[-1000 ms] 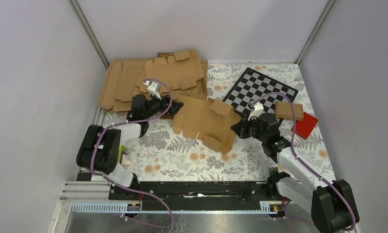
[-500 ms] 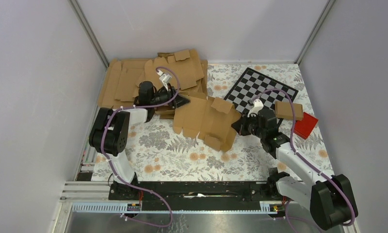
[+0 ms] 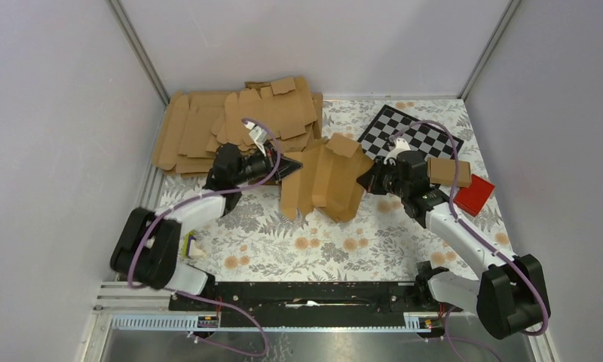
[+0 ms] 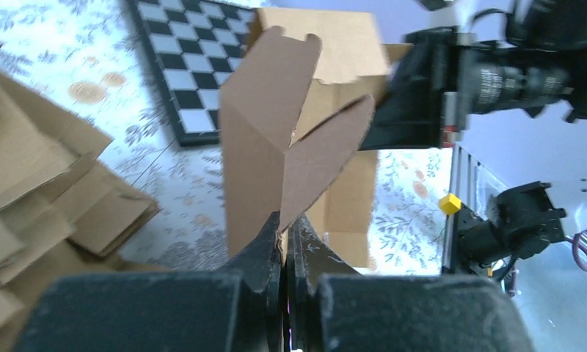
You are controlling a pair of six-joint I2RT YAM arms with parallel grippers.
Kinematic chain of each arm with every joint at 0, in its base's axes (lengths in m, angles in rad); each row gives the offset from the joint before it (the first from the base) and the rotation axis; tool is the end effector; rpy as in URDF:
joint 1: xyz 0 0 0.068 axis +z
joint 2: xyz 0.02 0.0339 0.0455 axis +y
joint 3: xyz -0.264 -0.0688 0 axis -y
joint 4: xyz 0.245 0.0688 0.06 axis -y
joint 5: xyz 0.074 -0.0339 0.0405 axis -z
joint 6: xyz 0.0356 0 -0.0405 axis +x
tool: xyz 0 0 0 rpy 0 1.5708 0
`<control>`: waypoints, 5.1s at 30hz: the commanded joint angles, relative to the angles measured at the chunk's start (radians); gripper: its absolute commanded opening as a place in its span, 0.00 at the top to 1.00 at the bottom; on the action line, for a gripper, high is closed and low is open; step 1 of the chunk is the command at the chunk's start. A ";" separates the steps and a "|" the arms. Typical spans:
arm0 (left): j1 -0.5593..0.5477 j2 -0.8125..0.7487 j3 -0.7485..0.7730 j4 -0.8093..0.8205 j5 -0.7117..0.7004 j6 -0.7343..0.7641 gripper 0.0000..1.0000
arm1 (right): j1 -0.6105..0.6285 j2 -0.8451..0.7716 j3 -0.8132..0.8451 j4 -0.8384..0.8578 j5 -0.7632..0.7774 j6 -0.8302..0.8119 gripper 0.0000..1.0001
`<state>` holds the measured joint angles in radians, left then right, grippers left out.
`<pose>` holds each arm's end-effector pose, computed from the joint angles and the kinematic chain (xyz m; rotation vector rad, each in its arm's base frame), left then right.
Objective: Fold the paper box
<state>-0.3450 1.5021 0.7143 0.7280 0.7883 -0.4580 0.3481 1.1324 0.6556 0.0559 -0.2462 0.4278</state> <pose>0.2890 -0.1307 0.2396 0.5504 1.6783 -1.2349 0.2341 0.0942 0.2491 -0.0825 2.0545 0.7371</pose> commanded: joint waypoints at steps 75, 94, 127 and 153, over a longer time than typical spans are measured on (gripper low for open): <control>-0.228 -0.265 -0.446 0.346 -0.328 0.021 1.00 | 0.429 0.410 -0.243 0.896 0.611 -0.067 0.95; -0.237 -0.338 -0.437 0.189 -0.333 0.088 1.00 | 0.429 0.365 -0.226 0.697 0.475 -0.046 0.57; -0.261 -0.303 -0.441 0.216 -0.308 0.042 1.00 | 0.433 0.416 -0.157 0.637 0.367 -0.013 0.39; -0.269 -0.325 -0.390 0.079 -0.323 0.087 1.00 | 0.432 0.355 -0.128 0.588 0.438 -0.133 0.19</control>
<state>-0.6060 1.1660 0.3077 0.9035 0.4423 -0.3710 0.7708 1.5299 0.4938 0.6327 0.1864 0.3134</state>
